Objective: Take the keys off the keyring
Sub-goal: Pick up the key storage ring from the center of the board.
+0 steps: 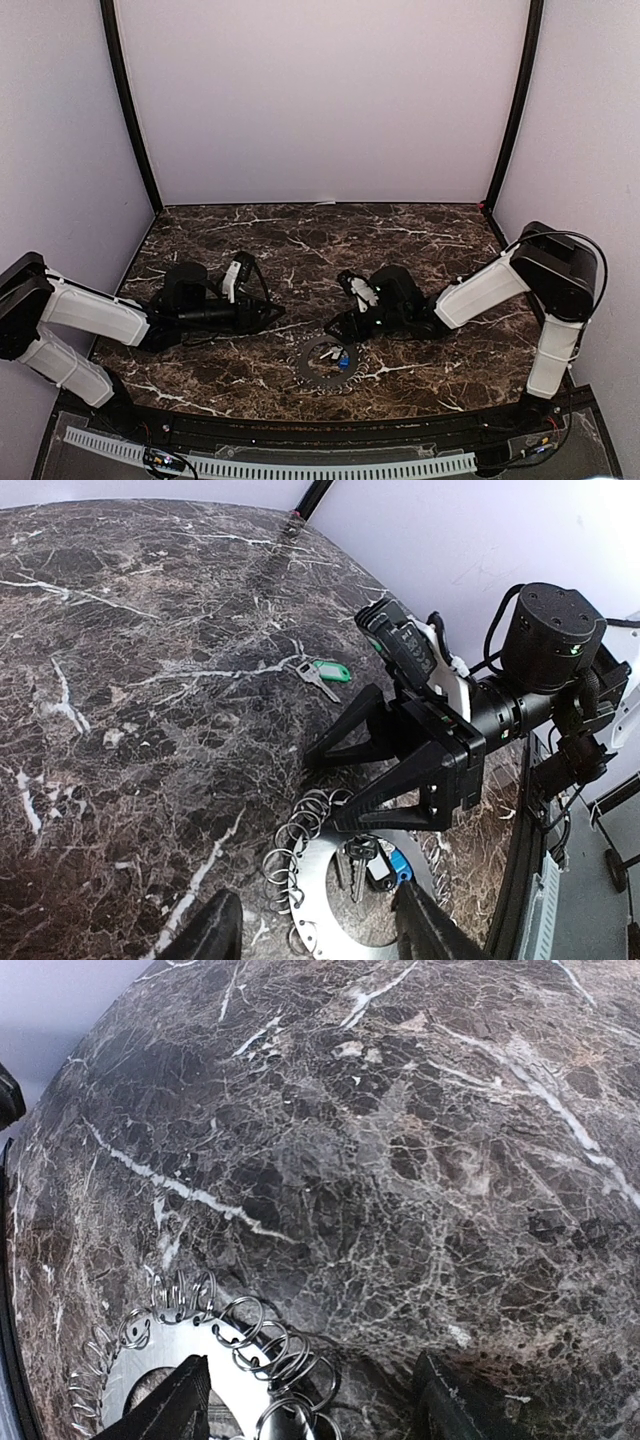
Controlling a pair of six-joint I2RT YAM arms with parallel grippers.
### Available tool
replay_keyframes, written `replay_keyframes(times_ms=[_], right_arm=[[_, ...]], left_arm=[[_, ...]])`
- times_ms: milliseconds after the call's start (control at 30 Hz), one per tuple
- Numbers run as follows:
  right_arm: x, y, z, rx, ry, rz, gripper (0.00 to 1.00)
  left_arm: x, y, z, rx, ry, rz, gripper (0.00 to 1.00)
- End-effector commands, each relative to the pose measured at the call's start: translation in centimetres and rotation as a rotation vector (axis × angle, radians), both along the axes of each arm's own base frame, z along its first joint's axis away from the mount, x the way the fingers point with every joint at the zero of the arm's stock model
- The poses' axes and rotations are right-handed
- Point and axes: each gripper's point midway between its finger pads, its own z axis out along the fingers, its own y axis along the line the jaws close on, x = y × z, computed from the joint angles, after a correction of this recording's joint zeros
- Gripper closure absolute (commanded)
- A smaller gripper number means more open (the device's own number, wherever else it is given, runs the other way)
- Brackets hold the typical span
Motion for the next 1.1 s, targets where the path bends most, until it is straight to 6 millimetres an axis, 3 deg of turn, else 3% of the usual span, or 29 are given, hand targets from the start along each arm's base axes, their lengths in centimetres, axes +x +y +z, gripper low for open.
replay_keyframes(times_ms=[0,267,533,767,967,1067], right_arm=[[0.1,-0.2,-1.4,-0.086,-0.053,0.001,0.35],[-0.2,-0.7,-2.9,-0.214,-0.117,-0.013,0.57],[-0.7,-0.2,-1.7,-0.187,-0.142,-0.009,1.0],[-1.5,1.0,3.7,0.0,-0.205,0.018,1.0],[-3.9,2.3,9.7,0.243,-0.266,0.135,1.0],[-4.6,2.4,11.4,0.31,-0.29,0.17,1.0]], left_arm=[[-0.2,0.2,0.7,0.009,-0.05,-0.007,0.46],[-0.3,-0.2,1.5,-0.005,-0.071,-0.036,0.46],[-0.4,0.0,3.0,-0.018,-0.116,-0.036,0.46],[-1.3,-0.1,3.7,-0.07,-0.125,-0.069,0.45],[-2.7,-1.5,4.0,-0.13,-0.094,-0.186,0.42],[-2.6,-2.5,3.4,-0.132,-0.048,-0.22,0.38]])
